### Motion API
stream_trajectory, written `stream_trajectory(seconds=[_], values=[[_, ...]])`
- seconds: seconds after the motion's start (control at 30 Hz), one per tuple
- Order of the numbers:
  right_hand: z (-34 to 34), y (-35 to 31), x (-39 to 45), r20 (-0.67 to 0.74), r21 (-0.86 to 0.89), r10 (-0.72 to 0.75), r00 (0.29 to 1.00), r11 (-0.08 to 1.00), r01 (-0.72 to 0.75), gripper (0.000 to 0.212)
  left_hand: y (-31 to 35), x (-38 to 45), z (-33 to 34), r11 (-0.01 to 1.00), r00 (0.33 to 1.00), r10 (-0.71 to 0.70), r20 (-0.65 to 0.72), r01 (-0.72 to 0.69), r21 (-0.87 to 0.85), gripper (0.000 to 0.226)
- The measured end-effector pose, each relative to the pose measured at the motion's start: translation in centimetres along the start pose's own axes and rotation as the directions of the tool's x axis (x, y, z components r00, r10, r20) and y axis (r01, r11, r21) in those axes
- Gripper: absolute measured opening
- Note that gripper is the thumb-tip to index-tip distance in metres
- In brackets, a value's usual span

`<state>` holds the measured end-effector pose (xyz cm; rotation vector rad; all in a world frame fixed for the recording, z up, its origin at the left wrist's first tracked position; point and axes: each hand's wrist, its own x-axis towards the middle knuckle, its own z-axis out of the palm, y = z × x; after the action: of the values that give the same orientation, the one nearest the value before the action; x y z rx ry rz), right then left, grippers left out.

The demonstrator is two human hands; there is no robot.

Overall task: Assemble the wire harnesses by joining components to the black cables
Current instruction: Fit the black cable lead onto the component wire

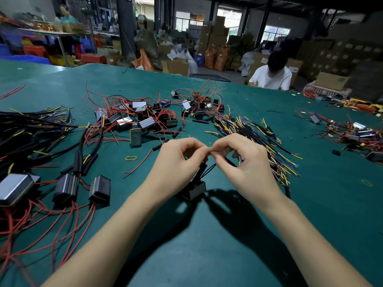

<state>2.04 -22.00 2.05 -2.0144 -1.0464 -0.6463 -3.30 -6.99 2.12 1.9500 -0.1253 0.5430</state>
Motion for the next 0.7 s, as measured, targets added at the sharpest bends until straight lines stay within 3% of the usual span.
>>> stream_trajectory(seconds=[0.2,0.27,0.37,0.47,0.6,0.7], values=[[0.05,-0.09,-0.05,0.005,-0.074,-0.129,0.992,0.989,0.130,0.006,0.16,0.22,-0.02,0.938,0.968,-0.242,0.059,0.249,-0.242,0.020],[-0.01,0.01,-0.03,0.010,-0.064,-0.126,0.992,0.990,0.126,0.008,0.17,0.16,0.05,0.920,0.963,-0.262,0.058,0.268,-0.285,0.016],[-0.08,0.01,-0.06,0.017,0.004,-0.054,0.998,0.999,0.054,0.011,0.07,0.06,0.14,0.961,0.986,-0.167,0.012,0.166,-0.219,0.012],[0.09,-0.10,-0.01,0.012,0.099,0.049,0.999,0.994,-0.050,0.010,-0.06,-0.07,0.25,0.999,0.999,-0.033,-0.042,0.031,-0.042,0.007],[0.07,0.03,0.07,0.023,0.208,0.190,0.982,0.959,-0.190,0.013,-0.16,-0.28,0.05,0.977,0.989,0.141,-0.034,-0.134,0.165,0.004],[0.13,0.00,0.01,0.056,0.267,0.237,0.970,0.933,-0.243,0.016,-0.42,-0.20,-0.04,0.961,0.983,0.182,-0.028,-0.172,0.217,0.002]])
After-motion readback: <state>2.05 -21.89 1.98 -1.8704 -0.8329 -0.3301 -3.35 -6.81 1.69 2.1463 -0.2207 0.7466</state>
